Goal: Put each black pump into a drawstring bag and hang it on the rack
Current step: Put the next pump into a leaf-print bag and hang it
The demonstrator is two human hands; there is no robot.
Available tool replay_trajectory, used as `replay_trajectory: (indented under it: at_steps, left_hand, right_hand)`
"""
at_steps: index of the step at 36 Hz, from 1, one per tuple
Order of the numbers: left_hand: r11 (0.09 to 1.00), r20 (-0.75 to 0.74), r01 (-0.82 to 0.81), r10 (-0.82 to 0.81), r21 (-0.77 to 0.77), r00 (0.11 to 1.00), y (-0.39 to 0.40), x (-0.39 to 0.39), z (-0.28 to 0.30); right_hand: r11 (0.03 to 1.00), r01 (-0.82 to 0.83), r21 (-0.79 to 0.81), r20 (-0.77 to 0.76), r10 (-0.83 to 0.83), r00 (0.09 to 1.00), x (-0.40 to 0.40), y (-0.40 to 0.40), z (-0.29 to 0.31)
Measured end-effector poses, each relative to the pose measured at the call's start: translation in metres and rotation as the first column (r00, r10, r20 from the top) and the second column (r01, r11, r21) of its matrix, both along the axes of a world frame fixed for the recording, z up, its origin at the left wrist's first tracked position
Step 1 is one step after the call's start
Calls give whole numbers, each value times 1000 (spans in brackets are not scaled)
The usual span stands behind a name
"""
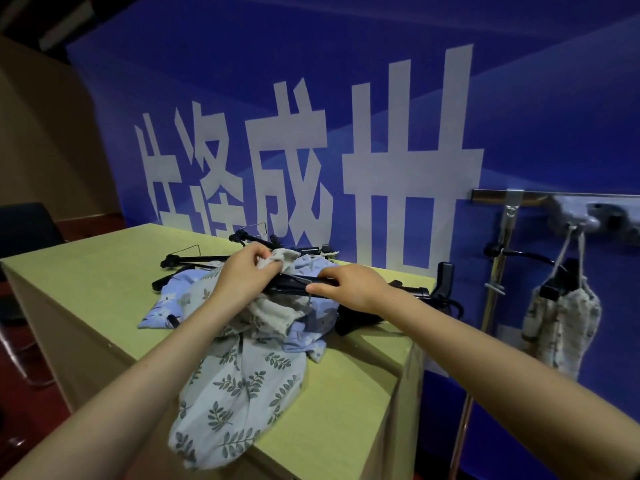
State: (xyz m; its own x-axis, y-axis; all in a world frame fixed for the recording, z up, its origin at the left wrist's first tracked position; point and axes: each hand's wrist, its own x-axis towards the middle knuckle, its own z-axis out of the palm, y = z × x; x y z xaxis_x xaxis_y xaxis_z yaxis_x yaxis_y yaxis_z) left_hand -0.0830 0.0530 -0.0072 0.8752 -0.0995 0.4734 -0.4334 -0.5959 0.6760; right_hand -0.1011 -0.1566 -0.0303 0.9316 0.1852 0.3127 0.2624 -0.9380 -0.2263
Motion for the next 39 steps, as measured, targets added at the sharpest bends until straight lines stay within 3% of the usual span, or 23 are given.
replay_trajectory:
  at_steps: [7,10,12,16,20,27,30,35,37,39]
  left_hand:
    - [938,88,291,-279,-189,956,-25,-18,11]
    - [944,102,294,-281,-147,954,-30,-15,15]
    - [976,92,214,-210,-34,973,-27,-6,14]
    - [962,5,107,-112,251,994,-20,9,11]
    - [926,-201,201,-141,320,969,-17,11,13]
    - [887,-285,242,-133,394,949,-12,6,14]
    - [914,-263,240,-156,327,952,-12,9,8]
    - [991,-288,122,-101,57,952,-17,11,-10]
    - [998,-318,55,-63,-35,946,-21,14,-16]
    - [996,-347,13,-42,-84,937,-22,19,-20]
  right_hand:
    - [999,-20,35,42,19,999,-4,-2,2]
    - [988,-48,144,46,41,998,-6,-8,4]
    - [987,-47,157,59,38,997,-9,-11,4]
    - [998,-48,47,127,42,991,-11,-15,3]
    - [972,-92,-218,242,145,959,-14,-17,7]
    - [870,-93,-485,324,277,905,-17,-15,26]
    - [891,-70,-449,355,249,901,-17,-14,35]
    - [908,-20,-418,487,243,839,-9,-12,41]
    - [917,0,-398,625,271,732,-3,-14,41]
    - [952,-45,-302,790,276,548,-3,-16,38]
